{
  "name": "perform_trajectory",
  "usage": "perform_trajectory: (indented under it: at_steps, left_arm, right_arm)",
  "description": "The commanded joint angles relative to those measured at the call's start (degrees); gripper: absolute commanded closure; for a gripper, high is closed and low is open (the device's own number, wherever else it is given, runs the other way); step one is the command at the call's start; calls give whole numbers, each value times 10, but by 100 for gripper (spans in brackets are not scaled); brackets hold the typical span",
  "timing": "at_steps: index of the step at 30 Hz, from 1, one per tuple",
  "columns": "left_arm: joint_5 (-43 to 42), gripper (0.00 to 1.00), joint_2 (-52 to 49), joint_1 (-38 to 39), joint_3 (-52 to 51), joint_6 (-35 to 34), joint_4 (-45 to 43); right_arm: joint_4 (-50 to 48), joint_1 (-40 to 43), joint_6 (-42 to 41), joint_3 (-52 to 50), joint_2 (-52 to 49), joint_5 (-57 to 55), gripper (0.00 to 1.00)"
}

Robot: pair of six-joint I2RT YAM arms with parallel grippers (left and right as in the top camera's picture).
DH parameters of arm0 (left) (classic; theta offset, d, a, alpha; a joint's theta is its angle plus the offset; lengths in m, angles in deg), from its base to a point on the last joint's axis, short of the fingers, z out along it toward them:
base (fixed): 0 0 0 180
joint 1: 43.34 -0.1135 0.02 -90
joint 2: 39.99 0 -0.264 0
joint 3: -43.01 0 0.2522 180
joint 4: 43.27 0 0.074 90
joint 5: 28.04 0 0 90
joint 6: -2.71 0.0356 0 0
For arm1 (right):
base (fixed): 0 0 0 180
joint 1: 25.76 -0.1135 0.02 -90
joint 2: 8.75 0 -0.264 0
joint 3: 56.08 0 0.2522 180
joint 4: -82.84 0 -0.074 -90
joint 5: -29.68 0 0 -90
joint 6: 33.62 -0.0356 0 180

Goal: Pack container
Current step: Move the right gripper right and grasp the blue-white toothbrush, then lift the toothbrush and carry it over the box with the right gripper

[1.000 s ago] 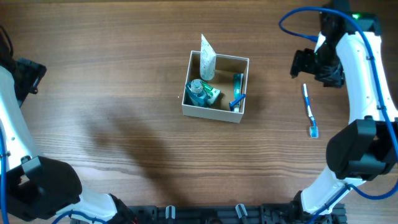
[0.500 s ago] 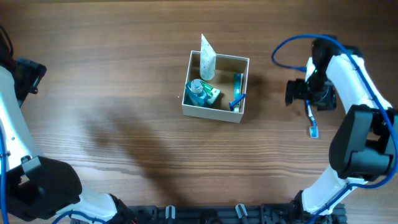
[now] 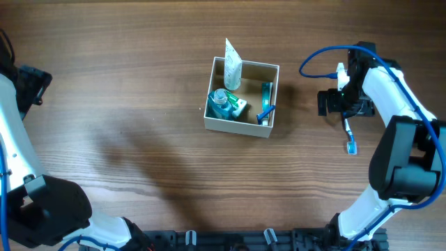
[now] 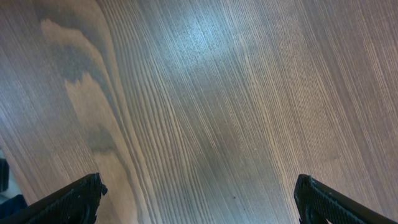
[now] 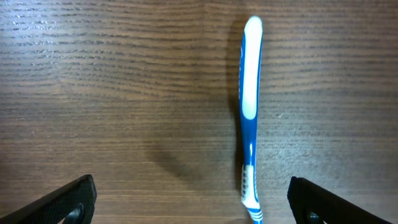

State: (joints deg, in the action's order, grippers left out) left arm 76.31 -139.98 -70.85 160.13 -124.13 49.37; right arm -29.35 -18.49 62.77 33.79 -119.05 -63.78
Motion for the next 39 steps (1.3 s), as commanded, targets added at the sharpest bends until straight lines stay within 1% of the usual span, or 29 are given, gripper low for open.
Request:
perform_trajectory:
  at_steps: [1,11,12,13,14,15,16,17,19,21,22,25,28,31,37,39]
  left_arm:
    - [7,0,-2,-3,-3,-11,0]
    - [7,0,-2,-3,-3,-11,0]
    - [7,0,-2,-3,-3,-11,0]
    - [7,0,-2,-3,-3,-11,0]
    - [7,0,-2,-3,-3,-11,0]
    - [7,0,-2,-3,-3,-11,0]
    - [7,0,-2,-3,-3,-11,0]
    - [7,0,-2,-3,-3,-11,0]
    - [7,0,-2,-3,-3,-11,0]
    - [7,0,-2,-3,-3,-11,0]
    - [7,0,-2,-3,-3,-11,0]
    - [7,0,-2,-3,-3,-11,0]
    - [7,0,-2,-3,-3,-11,0]
    - [7,0,-2,-3,-3,-11,0]
    - [7,0,-2,-3,-3,-11,0]
    - [7,0,-2,-3,-3,-11,0]
  right_arm:
    - [-2,12,29,-7,-38,1,0]
    - [-5,14,33,-7,-84,0,1]
    - [-7,14,33,-7,-84,0,3]
    - [-9,14,33,-7,-84,0,7]
    - [-10,14,33,-7,-84,0,14]
    - [-9,14,33,-7,-84,0,24]
    - [-6,14,30,-7,-84,0,41]
    - [-3,14,25,-7,-84,0,60]
    - [3,14,22,-6,-84,0,81]
    - [11,14,15,-3,-84,0,92]
    - [14,14,9,-1,-84,0,96]
    - [35,14,-10,17,-83,6,96]
    - [70,14,-21,50,-82,37,96]
    - [129,13,-39,113,-82,83,96]
    - [274,-6,-43,282,-80,256,96]
    - [301,-22,-53,333,-75,307,96]
